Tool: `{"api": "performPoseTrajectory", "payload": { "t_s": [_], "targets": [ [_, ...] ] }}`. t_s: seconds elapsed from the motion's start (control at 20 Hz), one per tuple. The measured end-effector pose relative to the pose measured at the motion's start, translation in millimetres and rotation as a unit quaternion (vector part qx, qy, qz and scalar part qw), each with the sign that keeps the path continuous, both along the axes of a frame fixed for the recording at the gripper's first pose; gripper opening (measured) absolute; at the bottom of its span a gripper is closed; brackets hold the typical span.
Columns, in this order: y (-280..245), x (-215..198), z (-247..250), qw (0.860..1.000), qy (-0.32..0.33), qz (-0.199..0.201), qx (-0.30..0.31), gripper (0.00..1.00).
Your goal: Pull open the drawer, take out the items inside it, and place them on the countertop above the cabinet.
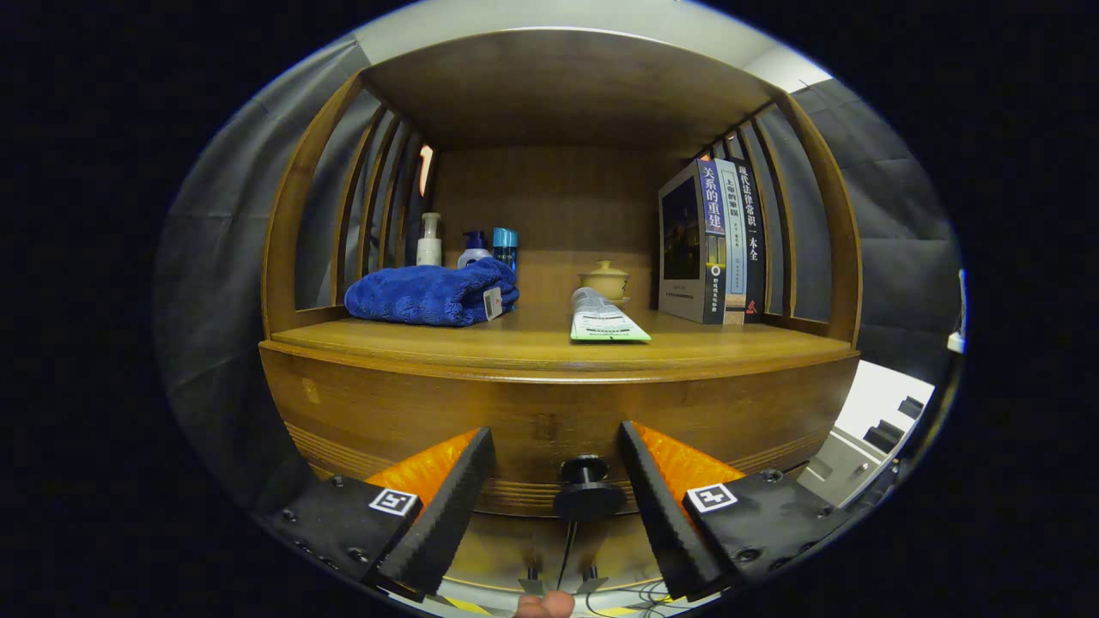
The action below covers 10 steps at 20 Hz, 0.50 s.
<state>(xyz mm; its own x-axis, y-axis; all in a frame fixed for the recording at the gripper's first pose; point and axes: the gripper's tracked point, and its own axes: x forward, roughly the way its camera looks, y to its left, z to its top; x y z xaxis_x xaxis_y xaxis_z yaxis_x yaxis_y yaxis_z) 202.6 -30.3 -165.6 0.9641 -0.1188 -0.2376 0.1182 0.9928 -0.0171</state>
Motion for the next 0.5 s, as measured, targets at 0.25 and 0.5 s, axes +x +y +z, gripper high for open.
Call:
{"api": "performPoseTrajectory", "payload": {
  "t_s": [0.25,0.5],
  "targets": [
    [8.7,-31.7,84.2,0.999,-0.041,0.029,0.013,0.98],
    [7.8,-84.3,154.9,0.996,-0.077,0.041,0.023,0.98]
  ]
}}
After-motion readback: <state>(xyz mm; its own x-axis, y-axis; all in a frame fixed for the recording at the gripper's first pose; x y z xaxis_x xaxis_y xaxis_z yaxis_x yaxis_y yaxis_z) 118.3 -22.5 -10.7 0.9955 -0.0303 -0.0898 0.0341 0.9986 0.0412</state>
